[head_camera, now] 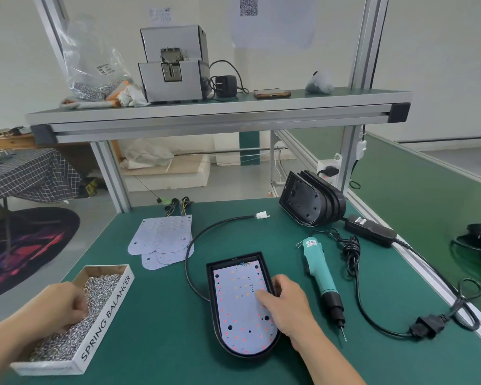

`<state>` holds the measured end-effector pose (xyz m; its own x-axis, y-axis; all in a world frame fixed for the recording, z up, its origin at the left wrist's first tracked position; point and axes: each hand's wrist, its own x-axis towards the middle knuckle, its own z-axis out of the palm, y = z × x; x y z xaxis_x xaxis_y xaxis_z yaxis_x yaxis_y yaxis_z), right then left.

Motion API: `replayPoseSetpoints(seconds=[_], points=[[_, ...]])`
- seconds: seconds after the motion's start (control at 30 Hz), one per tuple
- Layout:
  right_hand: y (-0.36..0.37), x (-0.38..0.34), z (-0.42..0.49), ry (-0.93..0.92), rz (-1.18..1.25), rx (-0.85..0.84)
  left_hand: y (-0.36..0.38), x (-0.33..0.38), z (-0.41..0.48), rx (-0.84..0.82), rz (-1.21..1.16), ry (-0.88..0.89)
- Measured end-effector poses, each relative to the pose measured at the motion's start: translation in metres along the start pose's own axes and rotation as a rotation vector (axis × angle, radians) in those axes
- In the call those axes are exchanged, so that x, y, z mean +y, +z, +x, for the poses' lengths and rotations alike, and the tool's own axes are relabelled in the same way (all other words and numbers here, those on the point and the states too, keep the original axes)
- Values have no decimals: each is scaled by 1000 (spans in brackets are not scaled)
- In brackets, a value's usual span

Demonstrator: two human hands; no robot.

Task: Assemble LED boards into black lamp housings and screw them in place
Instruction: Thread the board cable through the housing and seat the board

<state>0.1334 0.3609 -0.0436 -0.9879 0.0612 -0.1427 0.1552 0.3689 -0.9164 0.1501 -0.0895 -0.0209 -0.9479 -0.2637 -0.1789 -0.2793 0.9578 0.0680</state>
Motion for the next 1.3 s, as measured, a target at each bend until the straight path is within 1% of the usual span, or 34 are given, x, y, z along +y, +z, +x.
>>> replayPoseSetpoints(seconds=[0.17,0.23,0.33,0.4,0.53,0.57,0.63,0.7,0.77,0.83,0.9,1.03,1.17,1.27,1.3], points=[[-1,4,2,1,3,6,-9,19,-10,-47,144,68],[-1,6,3,-8,-2,13,-12,23,-16,-72,132,87],[-1,8,4,-32,-9,18,-17,25,-23,-75,33,75],[0,8,4,-38,-7,18,-18,26,-27,-48,-47,55],[1,10,6,-38,-12,19,-17,29,-30,193,-286,-7],[1,10,7,-37,-18,15,-16,31,-31,206,-327,-4],[2,11,7,-39,-25,14,-14,36,-32,170,-360,5],[2,10,7,-49,-26,24,-12,41,-32,118,-350,11],[2,9,7,-53,-22,27,-11,46,-29,93,-254,53],[3,8,6,-48,-19,24,-13,51,-26,97,-134,113],[2,7,5,-50,-13,27,-14,54,-23,111,-87,135],[2,7,4,-58,-1,23,-12,47,-22,156,-160,40],[2,7,5,-57,4,20,-11,35,-20,206,-355,-63],[2,7,5,-56,7,14,-13,33,-24,247,-434,-110],[3,6,5,-52,5,14,-15,35,-26,264,-516,-124]])
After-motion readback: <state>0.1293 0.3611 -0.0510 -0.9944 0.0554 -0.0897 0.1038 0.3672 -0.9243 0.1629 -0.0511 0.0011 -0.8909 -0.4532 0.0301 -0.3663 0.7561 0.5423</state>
